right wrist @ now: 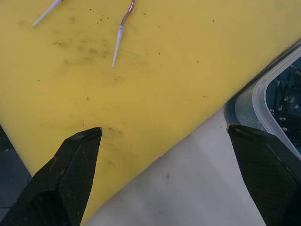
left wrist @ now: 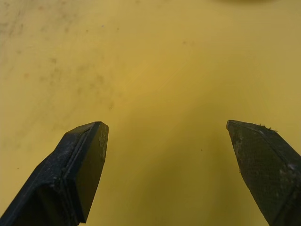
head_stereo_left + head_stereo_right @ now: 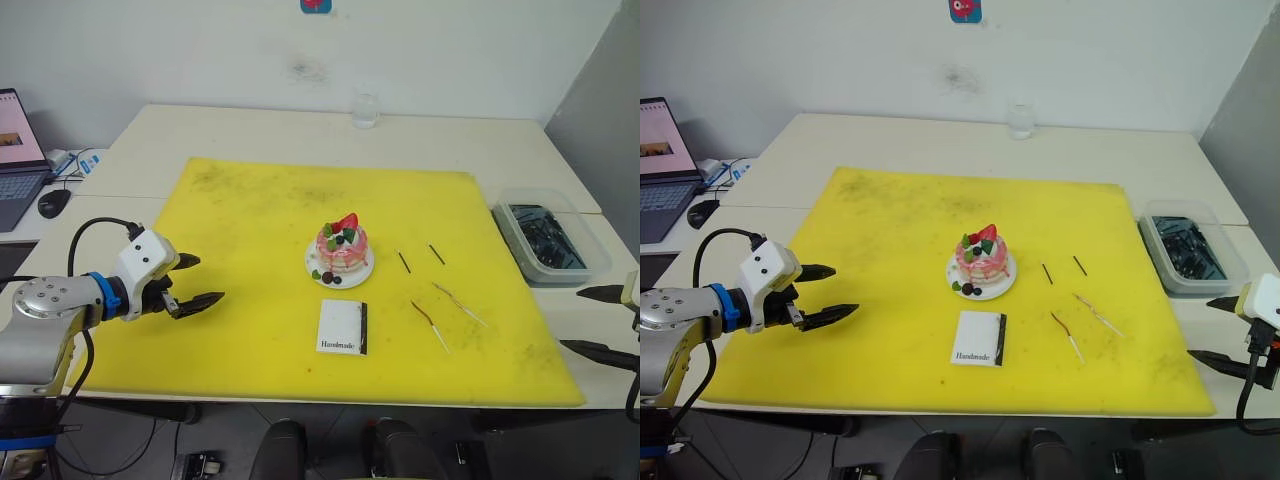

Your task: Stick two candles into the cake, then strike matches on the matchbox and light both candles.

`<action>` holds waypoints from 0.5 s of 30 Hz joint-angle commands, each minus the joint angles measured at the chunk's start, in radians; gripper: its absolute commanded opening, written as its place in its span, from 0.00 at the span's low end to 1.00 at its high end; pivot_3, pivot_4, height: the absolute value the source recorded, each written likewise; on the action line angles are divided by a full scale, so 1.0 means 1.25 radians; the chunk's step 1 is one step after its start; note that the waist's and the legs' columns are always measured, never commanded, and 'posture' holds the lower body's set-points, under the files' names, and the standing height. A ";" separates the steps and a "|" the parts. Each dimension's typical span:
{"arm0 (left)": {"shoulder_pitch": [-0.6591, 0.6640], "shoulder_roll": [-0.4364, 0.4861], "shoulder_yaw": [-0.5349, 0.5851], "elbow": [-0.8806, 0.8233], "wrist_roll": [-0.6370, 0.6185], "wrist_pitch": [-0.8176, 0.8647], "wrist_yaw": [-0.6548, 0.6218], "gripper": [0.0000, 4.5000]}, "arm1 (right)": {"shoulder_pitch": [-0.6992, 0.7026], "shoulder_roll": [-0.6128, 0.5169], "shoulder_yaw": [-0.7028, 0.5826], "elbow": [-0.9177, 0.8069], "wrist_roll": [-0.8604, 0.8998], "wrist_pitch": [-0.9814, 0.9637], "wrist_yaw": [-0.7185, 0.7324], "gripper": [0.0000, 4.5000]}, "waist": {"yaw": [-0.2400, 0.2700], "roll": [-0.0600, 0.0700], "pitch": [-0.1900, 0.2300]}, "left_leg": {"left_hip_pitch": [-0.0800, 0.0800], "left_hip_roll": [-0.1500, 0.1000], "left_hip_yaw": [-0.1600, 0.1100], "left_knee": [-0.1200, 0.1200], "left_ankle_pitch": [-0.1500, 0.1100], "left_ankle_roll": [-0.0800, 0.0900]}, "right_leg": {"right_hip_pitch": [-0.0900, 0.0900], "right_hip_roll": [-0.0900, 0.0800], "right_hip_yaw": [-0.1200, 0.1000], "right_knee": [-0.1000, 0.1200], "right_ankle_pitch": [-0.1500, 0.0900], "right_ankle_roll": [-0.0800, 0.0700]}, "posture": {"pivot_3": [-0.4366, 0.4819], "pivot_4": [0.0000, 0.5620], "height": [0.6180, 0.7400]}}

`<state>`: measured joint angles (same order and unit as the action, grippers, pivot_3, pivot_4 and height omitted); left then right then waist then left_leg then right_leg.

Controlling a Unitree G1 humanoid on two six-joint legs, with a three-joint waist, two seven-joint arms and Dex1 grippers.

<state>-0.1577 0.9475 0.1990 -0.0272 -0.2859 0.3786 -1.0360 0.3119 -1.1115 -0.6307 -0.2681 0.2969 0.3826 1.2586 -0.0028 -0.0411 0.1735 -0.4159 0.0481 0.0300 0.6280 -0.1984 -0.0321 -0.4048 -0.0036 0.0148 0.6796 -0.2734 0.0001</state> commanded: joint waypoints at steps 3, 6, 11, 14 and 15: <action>0.006 0.028 0.013 -0.016 0.000 -0.012 -0.020 1.00 | 0.009 0.010 -0.034 -0.006 0.000 -0.020 0.003 0.99 | 0.000 0.000 0.000 | 0.000 0.000 0.000 0.000 0.000 0.000 | 0.000 0.000 0.000 0.000 0.000 0.000 | 0.48 0.27 1.00; -0.005 0.035 0.011 -0.008 -0.025 0.003 -0.058 1.00 | 0.016 0.015 -0.037 -0.010 0.000 -0.022 0.002 0.99 | 0.000 0.000 0.000 | 0.000 0.000 0.000 0.000 0.000 0.000 | 0.000 0.000 0.000 0.000 0.000 0.000 | 0.48 0.27 1.00; -0.030 0.034 0.005 0.017 -0.033 0.004 -0.094 1.00 | 0.021 0.021 -0.037 -0.014 0.000 -0.023 -0.001 0.99 | 0.000 0.000 0.000 | 0.000 0.000 0.000 0.000 0.000 0.000 | 0.000 0.000 0.000 0.000 0.000 0.000 | 0.48 0.27 1.00; -0.045 0.026 0.008 0.032 -0.036 -0.008 -0.101 1.00 | 0.025 0.023 -0.038 -0.018 0.000 -0.023 -0.003 0.99 | 0.000 0.000 0.000 | 0.000 0.000 0.001 0.000 0.000 0.000 | 0.000 0.000 0.000 0.000 0.000 0.000 | 0.48 0.27 1.00; -0.052 0.026 0.006 0.041 -0.035 -0.013 -0.104 1.00 | 0.026 0.024 -0.039 -0.018 0.000 -0.024 -0.003 0.99 | 0.000 0.000 0.000 | 0.000 0.000 0.001 0.000 0.000 0.000 | 0.000 0.000 0.000 0.000 0.000 0.000 | 0.48 0.27 1.00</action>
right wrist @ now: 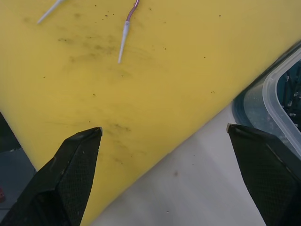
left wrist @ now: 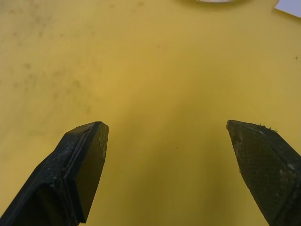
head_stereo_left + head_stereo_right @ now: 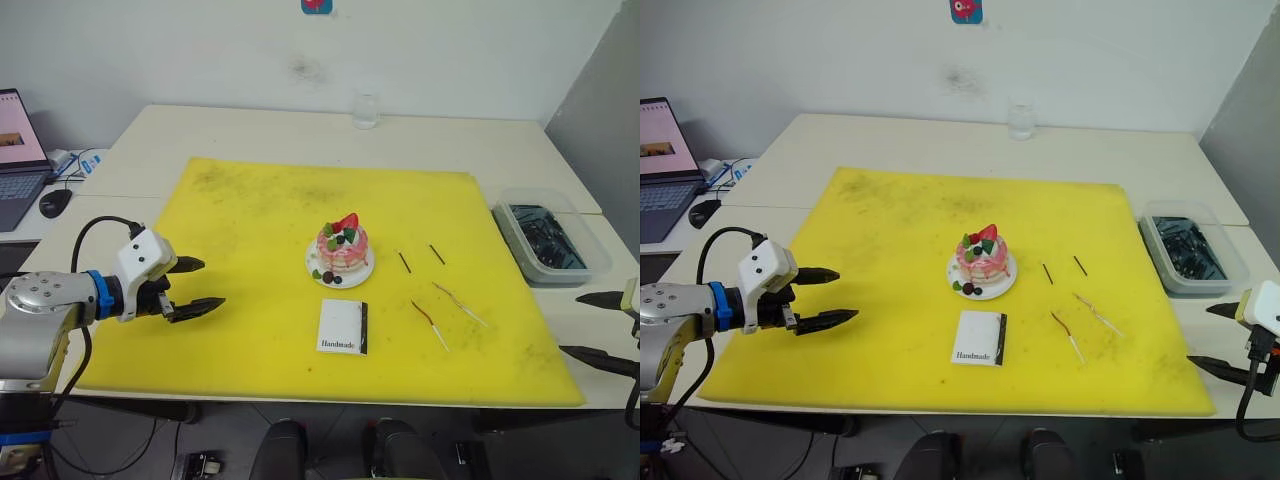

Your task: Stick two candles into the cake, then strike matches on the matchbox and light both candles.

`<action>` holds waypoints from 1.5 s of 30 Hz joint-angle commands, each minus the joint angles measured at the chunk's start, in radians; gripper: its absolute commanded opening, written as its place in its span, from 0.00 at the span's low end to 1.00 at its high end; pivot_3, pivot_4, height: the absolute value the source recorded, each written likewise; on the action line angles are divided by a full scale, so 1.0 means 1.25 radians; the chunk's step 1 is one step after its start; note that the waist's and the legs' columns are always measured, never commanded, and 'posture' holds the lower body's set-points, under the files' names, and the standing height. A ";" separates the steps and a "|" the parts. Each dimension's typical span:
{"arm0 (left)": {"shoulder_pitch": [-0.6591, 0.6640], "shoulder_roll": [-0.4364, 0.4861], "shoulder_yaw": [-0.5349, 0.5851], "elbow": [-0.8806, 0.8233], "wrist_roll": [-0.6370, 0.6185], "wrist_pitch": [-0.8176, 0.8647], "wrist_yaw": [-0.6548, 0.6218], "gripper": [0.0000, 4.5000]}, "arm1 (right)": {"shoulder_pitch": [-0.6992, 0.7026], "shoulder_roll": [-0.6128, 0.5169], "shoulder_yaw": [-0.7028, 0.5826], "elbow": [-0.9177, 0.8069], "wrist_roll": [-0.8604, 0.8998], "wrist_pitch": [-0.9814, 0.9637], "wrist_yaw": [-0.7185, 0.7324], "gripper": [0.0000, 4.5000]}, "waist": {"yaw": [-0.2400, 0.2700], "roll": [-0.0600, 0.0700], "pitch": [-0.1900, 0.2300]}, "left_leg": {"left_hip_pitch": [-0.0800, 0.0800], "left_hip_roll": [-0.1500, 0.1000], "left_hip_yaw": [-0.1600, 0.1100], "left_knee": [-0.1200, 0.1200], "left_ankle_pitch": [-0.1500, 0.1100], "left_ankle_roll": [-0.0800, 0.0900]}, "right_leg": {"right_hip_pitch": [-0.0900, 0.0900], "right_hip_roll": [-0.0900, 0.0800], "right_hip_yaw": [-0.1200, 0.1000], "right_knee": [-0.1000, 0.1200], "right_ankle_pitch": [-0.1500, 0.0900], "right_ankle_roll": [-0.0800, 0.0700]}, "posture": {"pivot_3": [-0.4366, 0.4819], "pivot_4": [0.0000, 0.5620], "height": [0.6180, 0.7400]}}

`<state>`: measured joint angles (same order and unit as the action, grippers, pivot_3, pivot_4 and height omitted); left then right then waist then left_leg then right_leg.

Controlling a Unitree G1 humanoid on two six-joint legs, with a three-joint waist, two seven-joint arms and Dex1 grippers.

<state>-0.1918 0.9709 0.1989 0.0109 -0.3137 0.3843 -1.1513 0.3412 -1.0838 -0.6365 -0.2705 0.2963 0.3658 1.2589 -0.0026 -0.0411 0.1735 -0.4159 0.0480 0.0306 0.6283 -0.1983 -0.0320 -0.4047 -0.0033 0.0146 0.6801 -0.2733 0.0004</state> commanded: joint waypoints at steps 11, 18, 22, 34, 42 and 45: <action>-0.068 0.008 -0.020 0.088 0.009 -0.057 -0.041 1.00 | 0.030 0.021 -0.048 -0.044 0.002 -0.005 -0.017 0.99 | 0.000 0.000 0.000 | 0.000 0.000 0.001 0.000 0.000 0.000 | 0.000 0.000 0.000 0.000 0.000 0.000 | 0.48 0.27 1.00; -0.057 0.004 -0.017 0.069 -0.012 -0.039 -0.040 1.00 | 0.029 0.051 -0.061 -0.065 0.015 0.003 -0.046 0.99 | 0.000 0.000 0.000 | 0.000 0.000 0.001 0.000 0.000 0.000 | 0.000 0.000 0.000 0.000 0.000 0.000 | 0.48 0.27 1.00; -0.021 -0.012 0.011 0.003 -0.058 0.008 -0.023 1.00 | 0.017 0.090 -0.065 -0.095 0.023 -0.002 -0.085 0.99 | 0.000 0.000 0.000 | 0.000 0.000 0.000 0.000 0.000 0.000 | 0.000 0.000 0.000 0.000 0.000 0.000 | 0.48 0.27 1.00; 0.007 -0.098 -0.034 -0.357 -0.285 0.231 0.043 1.00 | 0.011 0.129 -0.042 -0.321 0.090 0.156 -0.198 0.99 | 0.000 0.000 0.000 | 0.000 0.000 -0.001 0.001 0.000 0.000 | 0.001 0.000 0.001 0.001 0.001 0.001 | 0.48 0.27 1.00; 0.035 -0.096 -0.079 -0.481 -0.366 0.278 0.036 1.00 | -0.027 0.155 0.148 -0.410 0.061 0.274 -0.348 0.99 | -0.001 0.001 0.000 | 0.001 0.000 -0.001 0.001 0.000 0.000 | 0.001 0.001 0.001 0.001 0.001 0.001 | 0.48 0.27 1.00; 0.030 -0.116 -0.126 -0.490 -0.336 0.250 0.049 1.00 | -0.080 0.165 0.251 -0.371 0.015 0.295 -0.416 0.99 | -0.001 0.000 -0.001 | 0.001 -0.001 -0.001 0.002 0.000 0.000 | 0.001 0.001 0.001 0.001 0.001 0.001 | 0.48 0.27 1.00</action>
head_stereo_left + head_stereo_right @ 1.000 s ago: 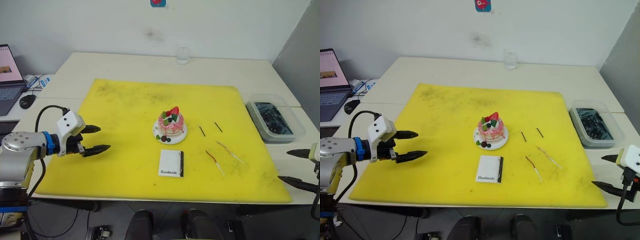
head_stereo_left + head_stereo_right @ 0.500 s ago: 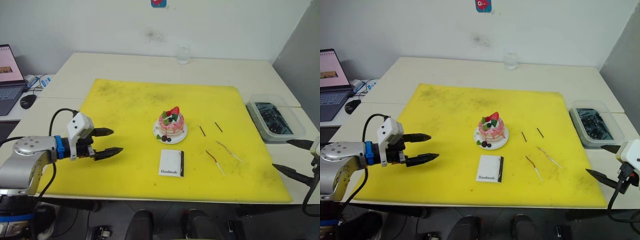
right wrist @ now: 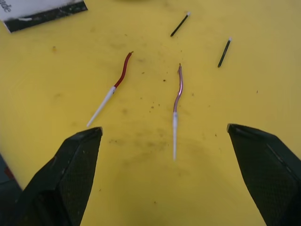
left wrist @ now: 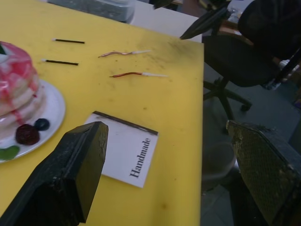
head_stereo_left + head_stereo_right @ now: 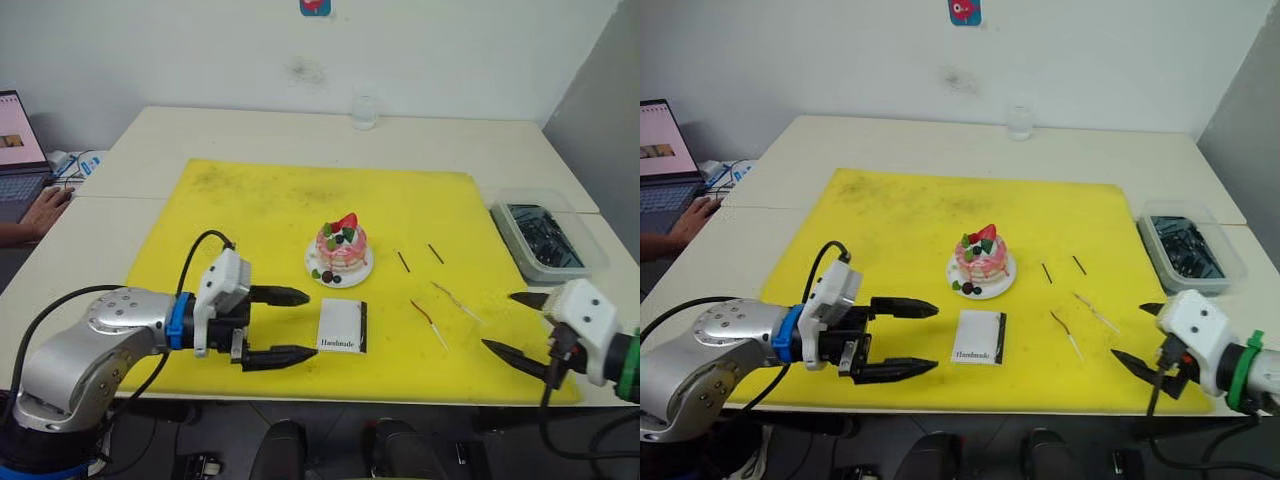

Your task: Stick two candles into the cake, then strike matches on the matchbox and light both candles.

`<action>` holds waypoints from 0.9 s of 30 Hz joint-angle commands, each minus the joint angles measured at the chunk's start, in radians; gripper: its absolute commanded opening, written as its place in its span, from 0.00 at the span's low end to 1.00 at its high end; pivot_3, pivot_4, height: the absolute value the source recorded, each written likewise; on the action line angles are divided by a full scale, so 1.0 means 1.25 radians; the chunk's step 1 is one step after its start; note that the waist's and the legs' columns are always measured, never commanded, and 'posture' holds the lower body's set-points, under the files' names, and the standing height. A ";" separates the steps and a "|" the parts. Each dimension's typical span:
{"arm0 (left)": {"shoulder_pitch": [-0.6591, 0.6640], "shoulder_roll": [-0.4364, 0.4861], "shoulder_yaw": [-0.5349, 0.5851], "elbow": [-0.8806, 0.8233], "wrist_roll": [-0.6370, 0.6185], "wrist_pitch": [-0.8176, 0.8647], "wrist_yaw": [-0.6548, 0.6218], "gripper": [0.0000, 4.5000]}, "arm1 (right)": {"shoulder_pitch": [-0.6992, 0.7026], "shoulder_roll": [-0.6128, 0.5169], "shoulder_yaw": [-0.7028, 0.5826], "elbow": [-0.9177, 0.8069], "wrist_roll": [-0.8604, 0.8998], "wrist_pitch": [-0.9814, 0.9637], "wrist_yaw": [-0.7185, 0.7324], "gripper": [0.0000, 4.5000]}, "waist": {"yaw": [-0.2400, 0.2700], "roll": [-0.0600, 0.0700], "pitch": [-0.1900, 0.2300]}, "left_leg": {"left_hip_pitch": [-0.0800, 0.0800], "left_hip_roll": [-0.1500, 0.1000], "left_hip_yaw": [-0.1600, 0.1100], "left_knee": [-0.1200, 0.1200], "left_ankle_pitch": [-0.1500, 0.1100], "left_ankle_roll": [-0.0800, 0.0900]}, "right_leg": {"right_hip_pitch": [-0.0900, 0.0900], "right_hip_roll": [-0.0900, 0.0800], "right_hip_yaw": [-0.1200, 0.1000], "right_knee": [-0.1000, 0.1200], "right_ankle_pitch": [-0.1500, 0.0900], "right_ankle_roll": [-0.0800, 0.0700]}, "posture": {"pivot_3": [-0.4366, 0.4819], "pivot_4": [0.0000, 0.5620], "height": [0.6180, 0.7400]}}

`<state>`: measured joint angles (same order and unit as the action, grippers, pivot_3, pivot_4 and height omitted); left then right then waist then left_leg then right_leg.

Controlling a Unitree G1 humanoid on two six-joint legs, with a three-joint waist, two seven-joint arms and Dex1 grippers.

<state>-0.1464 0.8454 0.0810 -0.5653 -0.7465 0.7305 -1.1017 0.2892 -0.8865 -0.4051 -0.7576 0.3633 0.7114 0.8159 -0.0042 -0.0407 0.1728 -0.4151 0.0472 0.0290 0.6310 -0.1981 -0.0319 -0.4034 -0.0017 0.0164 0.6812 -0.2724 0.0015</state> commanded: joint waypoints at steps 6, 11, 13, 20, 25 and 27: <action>-0.016 -0.061 -0.069 -0.038 0.007 -0.034 0.046 1.00 | -0.117 0.017 0.182 0.110 -0.099 0.011 -0.113 0.99 | 0.000 0.000 0.000 | -0.001 -0.001 0.000 0.000 0.000 0.000 | 0.000 0.001 0.000 0.000 0.001 0.001 | 0.48 0.27 1.00; 0.003 -0.069 -0.083 -0.035 0.023 -0.058 0.051 1.00 | -0.127 0.024 0.197 0.148 -0.111 0.013 -0.127 0.99 | 0.001 0.000 0.000 | -0.001 0.000 0.000 -0.001 0.000 0.000 | -0.001 0.003 0.000 0.000 0.000 0.001 | 0.48 0.27 1.00; 0.012 -0.071 -0.084 -0.041 0.024 -0.063 0.056 1.00 | -0.120 0.025 0.196 0.146 -0.108 0.017 -0.125 0.99 | 0.001 0.000 0.000 | -0.001 0.000 0.000 -0.001 0.000 0.000 | -0.001 0.002 0.000 0.000 0.000 0.000 | 0.48 0.27 1.00; 0.032 -0.068 -0.087 -0.052 0.027 -0.075 0.064 1.00 | -0.131 0.049 0.209 0.132 -0.090 0.048 -0.134 0.79 | 0.001 0.000 0.000 | -0.001 0.000 0.000 0.000 0.000 0.000 | 0.000 0.002 0.000 0.000 0.000 0.001 | 0.48 0.27 1.00; 0.033 -0.066 -0.089 -0.052 0.029 -0.080 0.068 1.00 | -0.136 0.056 0.214 0.105 -0.068 0.099 -0.139 0.37 | 0.001 0.000 0.000 | -0.001 0.000 0.000 0.000 0.000 0.000 | 0.000 0.002 0.000 0.000 0.000 0.001 | 0.48 0.27 1.00; 0.032 -0.066 -0.090 -0.050 0.029 -0.081 0.070 1.00 | -0.140 0.058 0.213 0.100 -0.062 0.114 -0.140 0.20 | 0.001 0.000 0.000 | -0.001 0.000 0.000 0.000 0.000 0.000 | 0.000 0.002 0.000 0.000 0.000 0.001 | 0.48 0.27 1.00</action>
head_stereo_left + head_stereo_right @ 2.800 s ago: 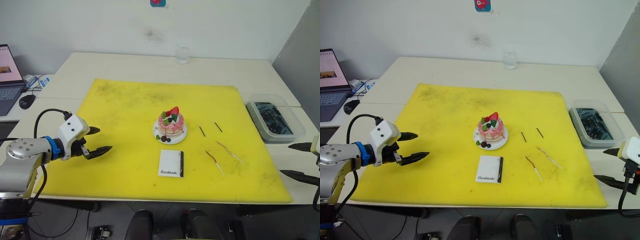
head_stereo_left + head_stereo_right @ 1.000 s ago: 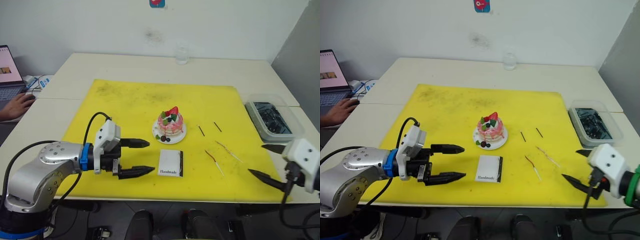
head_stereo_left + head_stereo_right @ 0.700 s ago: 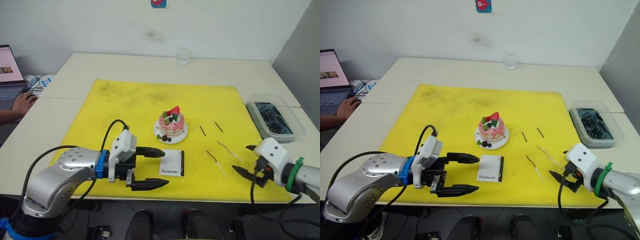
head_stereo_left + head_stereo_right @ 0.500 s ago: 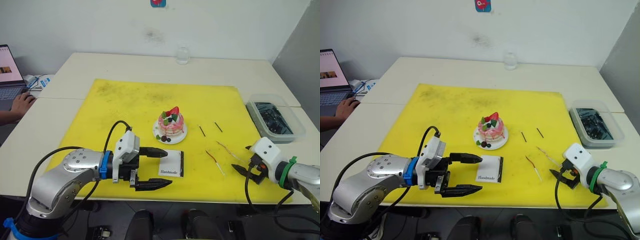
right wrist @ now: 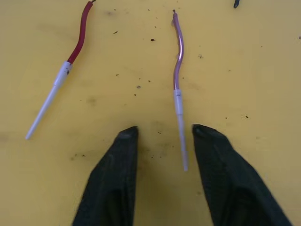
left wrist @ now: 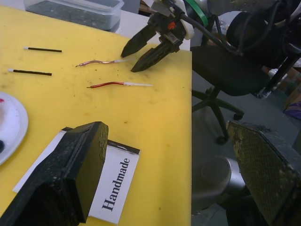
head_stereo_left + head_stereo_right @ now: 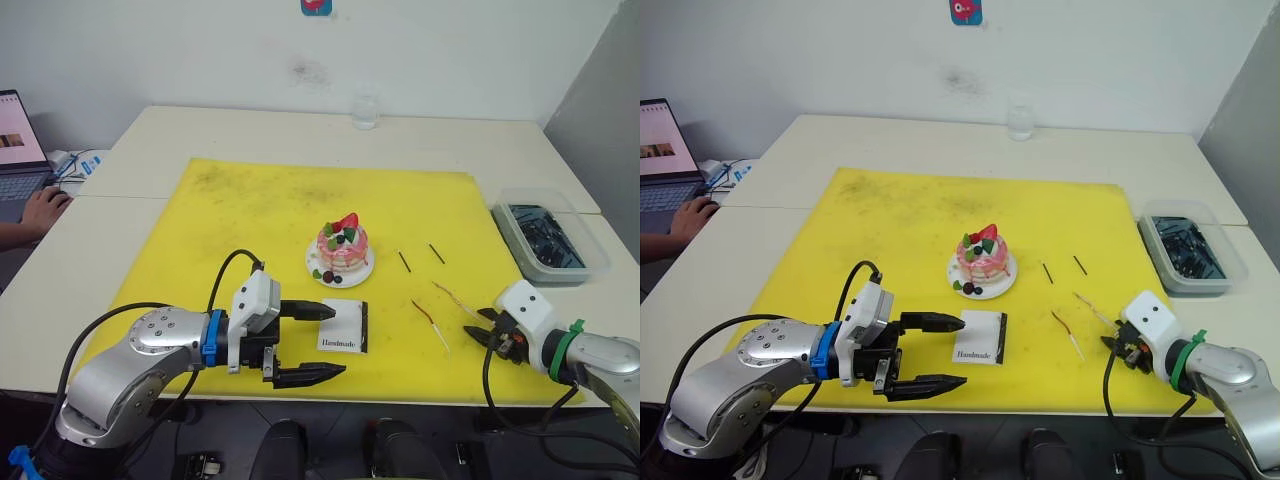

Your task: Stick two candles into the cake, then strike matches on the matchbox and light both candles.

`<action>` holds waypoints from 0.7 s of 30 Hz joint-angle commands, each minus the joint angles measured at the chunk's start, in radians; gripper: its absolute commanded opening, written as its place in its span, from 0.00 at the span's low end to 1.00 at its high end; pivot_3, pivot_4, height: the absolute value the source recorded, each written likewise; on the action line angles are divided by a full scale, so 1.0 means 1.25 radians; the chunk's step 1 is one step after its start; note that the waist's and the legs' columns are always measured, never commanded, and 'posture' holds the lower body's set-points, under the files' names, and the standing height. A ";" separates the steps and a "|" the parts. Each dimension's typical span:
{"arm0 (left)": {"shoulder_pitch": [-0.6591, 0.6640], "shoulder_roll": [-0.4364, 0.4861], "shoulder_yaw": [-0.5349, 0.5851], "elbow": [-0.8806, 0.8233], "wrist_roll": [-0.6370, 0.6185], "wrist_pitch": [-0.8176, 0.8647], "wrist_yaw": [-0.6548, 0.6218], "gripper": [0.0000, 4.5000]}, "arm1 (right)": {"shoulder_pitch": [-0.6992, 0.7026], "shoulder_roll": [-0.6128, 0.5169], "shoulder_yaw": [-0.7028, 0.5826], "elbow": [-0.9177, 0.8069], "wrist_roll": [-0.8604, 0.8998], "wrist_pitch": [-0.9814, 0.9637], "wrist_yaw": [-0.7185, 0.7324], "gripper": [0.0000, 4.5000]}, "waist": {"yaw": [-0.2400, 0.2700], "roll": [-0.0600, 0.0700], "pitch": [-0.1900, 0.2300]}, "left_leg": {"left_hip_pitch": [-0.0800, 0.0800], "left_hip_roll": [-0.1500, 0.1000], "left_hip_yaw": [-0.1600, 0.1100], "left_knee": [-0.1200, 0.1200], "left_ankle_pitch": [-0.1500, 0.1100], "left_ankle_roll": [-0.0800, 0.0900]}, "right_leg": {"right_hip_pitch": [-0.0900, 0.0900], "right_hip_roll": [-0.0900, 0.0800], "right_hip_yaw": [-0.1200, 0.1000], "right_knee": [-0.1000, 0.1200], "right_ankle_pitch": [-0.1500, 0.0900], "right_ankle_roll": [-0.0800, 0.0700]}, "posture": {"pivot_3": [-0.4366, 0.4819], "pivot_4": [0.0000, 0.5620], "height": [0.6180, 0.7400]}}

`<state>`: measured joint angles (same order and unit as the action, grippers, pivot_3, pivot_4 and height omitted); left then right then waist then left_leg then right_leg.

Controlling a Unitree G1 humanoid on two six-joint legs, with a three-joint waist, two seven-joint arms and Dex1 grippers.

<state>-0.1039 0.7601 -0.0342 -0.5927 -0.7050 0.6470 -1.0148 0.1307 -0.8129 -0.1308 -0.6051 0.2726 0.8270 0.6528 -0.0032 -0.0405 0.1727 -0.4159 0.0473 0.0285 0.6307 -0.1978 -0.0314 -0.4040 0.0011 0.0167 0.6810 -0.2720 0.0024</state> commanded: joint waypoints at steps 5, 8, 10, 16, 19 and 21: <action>-0.010 0.005 0.007 -0.024 -0.006 -0.009 0.005 1.00 | -0.024 0.000 -0.015 -0.031 0.029 0.053 -0.011 0.01 | 0.000 0.000 0.000 | 0.000 0.000 0.000 0.000 0.000 0.000 | 0.000 0.000 0.000 0.000 0.000 0.000 | 0.48 0.27 1.00; -0.014 0.003 0.009 -0.022 -0.010 -0.003 0.011 1.00 | -0.030 0.000 -0.019 -0.033 0.034 0.064 -0.010 0.01 | 0.000 0.000 0.000 | 0.000 0.000 0.000 0.000 0.000 0.000 | 0.000 0.000 0.000 0.000 0.000 0.000 | 0.48 0.27 1.00; -0.016 0.004 0.011 -0.021 -0.012 0.003 0.014 1.00 | -0.033 0.006 -0.028 -0.036 0.043 0.073 -0.010 0.01 | 0.000 0.000 0.000 | 0.000 0.000 0.000 0.000 0.000 0.000 | 0.000 0.000 0.000 0.000 0.000 0.000 | 0.48 0.27 1.00; -0.015 0.010 0.027 -0.013 -0.019 0.024 0.033 1.00 | -0.033 0.016 -0.073 -0.055 0.085 0.096 -0.007 0.01 | 0.000 0.000 0.000 | 0.000 0.000 0.000 0.000 0.000 0.000 | 0.000 0.000 0.000 0.000 0.000 0.000 | 0.48 0.27 1.00; -0.016 0.009 0.031 -0.008 -0.023 0.031 0.040 1.00 | -0.029 0.019 -0.097 -0.065 0.105 0.105 -0.004 0.01 | 0.000 0.000 0.000 | 0.000 0.000 0.000 0.000 0.000 0.000 | 0.000 0.000 0.000 0.000 0.000 0.000 | 0.48 0.27 1.00; -0.022 0.007 0.032 -0.001 -0.021 0.032 0.040 1.00 | -0.026 0.017 -0.108 -0.069 0.115 0.104 0.000 0.01 | 0.000 0.000 0.000 | 0.000 0.000 0.000 0.000 0.000 0.000 | 0.000 0.000 0.000 0.000 0.000 0.000 | 0.48 0.27 1.00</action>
<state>-0.1192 0.7628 -0.0166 -0.5891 -0.7097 0.6905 -0.9688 0.0993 -0.7865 -0.2272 -0.6576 0.3976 0.9564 0.6501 -0.0032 -0.0405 0.1727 -0.4161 0.0474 0.0284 0.6304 -0.1979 -0.0314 -0.4043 0.0011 0.0164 0.6809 -0.2720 0.0024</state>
